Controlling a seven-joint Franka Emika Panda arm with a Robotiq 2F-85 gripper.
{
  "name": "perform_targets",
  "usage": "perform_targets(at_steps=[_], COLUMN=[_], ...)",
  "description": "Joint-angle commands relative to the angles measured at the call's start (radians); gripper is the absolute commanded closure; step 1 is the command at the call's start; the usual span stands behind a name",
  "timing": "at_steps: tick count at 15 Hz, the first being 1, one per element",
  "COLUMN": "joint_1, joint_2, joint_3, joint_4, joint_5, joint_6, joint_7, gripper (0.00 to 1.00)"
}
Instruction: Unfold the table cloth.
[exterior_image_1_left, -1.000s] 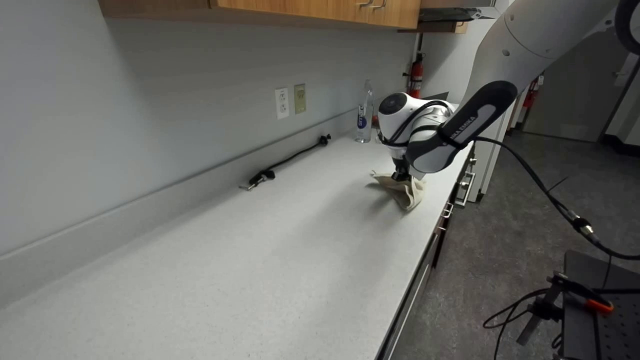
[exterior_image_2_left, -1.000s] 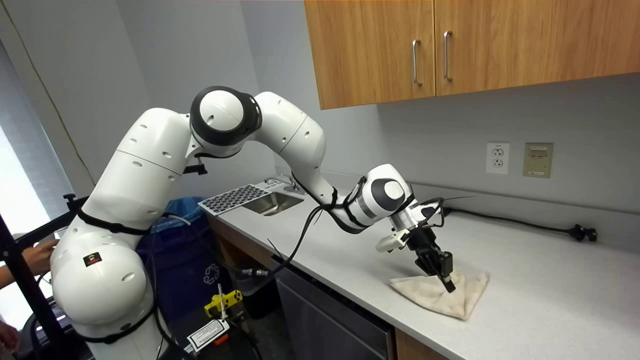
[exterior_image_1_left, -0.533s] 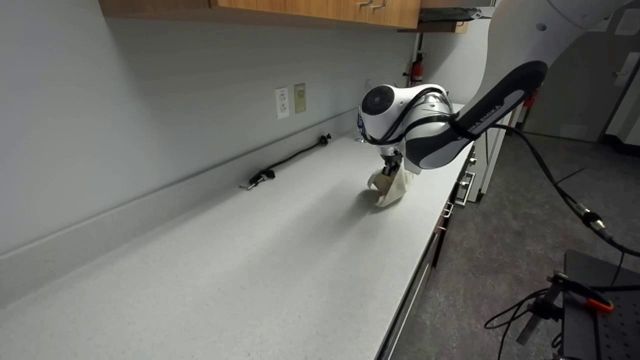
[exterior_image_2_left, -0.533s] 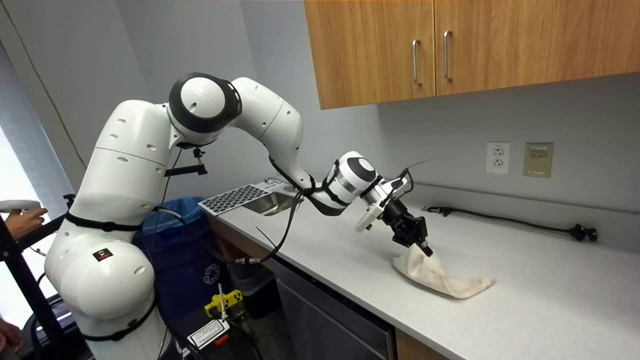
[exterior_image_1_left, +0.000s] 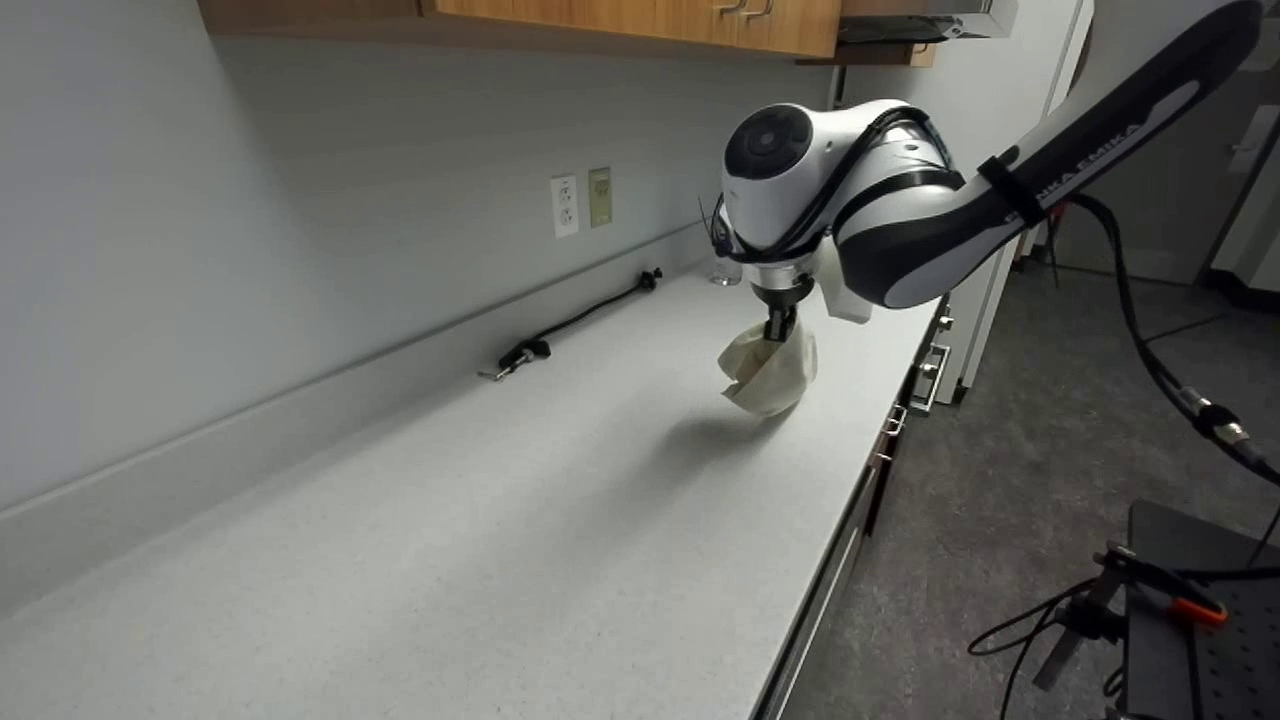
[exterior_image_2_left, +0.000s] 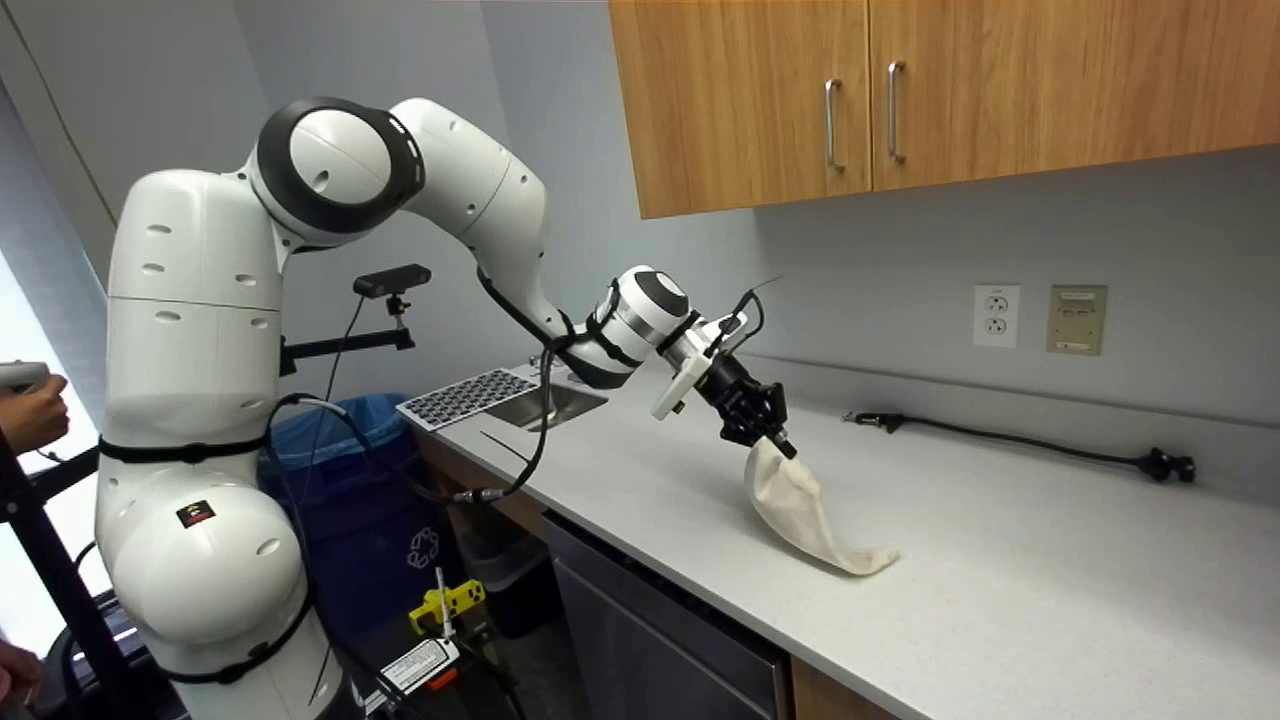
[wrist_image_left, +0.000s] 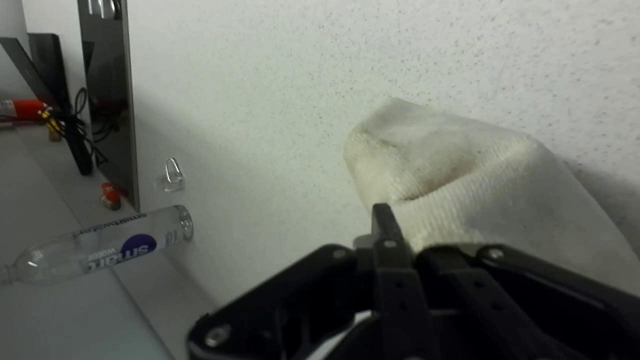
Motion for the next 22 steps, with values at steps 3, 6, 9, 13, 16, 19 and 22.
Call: perform_targets(at_steps=[3,6,9,13,16,19,22], joint_1=[-0.119,-0.151,-0.182,-0.224,-0.247,-0.265,-0.271], joint_2=[-0.169,-0.239,-0.285,-0.307,-0.307,-0.265,-0.185], joint_3=[0.155,0.202,0.225,0.222,0.203,0.159,0.081], joint_4=[-0.119,-0.149,-0.164,-0.174,-0.169,-0.195,-0.182], joint_5=[0.077,0.184,0.356,0.684,0.773,0.593,0.322], joint_6=[0.043,0.068,0.129,0.196,0.230,0.388,0.441], joint_7=[-0.208,-0.339,-0.501,-0.758,-0.760,-0.600,-0.371], gripper=[0.99,0.99,0.99,0.99,0.99,0.99,0.99])
